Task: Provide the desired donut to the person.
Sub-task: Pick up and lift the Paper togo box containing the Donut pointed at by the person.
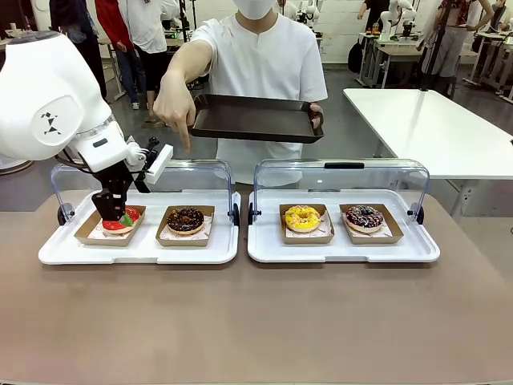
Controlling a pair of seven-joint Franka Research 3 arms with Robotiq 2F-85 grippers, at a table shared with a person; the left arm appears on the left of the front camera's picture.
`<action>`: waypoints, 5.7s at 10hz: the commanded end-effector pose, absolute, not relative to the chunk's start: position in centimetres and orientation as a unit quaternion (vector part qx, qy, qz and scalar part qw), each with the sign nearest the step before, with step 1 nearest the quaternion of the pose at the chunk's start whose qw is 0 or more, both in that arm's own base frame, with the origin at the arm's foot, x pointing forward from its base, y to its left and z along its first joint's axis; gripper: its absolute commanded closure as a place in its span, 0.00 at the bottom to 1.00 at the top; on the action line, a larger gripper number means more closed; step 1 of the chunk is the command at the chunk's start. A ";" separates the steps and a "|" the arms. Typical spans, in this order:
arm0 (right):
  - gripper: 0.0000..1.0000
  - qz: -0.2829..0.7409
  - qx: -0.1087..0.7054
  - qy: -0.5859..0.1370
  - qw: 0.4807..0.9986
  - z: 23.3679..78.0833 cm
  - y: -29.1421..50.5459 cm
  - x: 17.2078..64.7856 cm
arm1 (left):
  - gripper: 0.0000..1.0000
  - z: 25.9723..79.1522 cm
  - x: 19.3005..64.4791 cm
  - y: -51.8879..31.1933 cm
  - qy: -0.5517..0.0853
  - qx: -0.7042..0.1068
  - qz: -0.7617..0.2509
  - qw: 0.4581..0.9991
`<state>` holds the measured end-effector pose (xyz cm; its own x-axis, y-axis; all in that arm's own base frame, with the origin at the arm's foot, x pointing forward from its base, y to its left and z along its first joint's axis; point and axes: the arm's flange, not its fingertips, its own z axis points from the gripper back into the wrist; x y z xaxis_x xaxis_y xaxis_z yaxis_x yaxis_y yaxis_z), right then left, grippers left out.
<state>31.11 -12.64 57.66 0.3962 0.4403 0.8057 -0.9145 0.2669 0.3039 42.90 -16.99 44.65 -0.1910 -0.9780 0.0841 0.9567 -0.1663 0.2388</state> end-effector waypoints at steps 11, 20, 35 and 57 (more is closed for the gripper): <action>0.00 0.458 0.400 -0.303 0.734 57.7 -12.7 31.1 | 0.00 36.1 48.2 -20.5 -0.046 0.008 -0.723 0.690; 0.00 0.458 0.400 -0.303 0.734 57.7 -12.7 31.1 | 0.00 35.1 48.1 -20.2 -0.045 -0.009 -0.729 0.683; 0.00 0.458 0.400 -0.303 0.734 57.7 -12.7 31.1 | 0.00 33.1 50.1 -21.2 -0.034 0.034 -0.726 0.686; 0.00 0.458 0.400 -0.303 0.734 57.7 -12.7 31.1 | 1.00 34.0 49.2 -20.9 -0.023 0.043 -0.743 0.667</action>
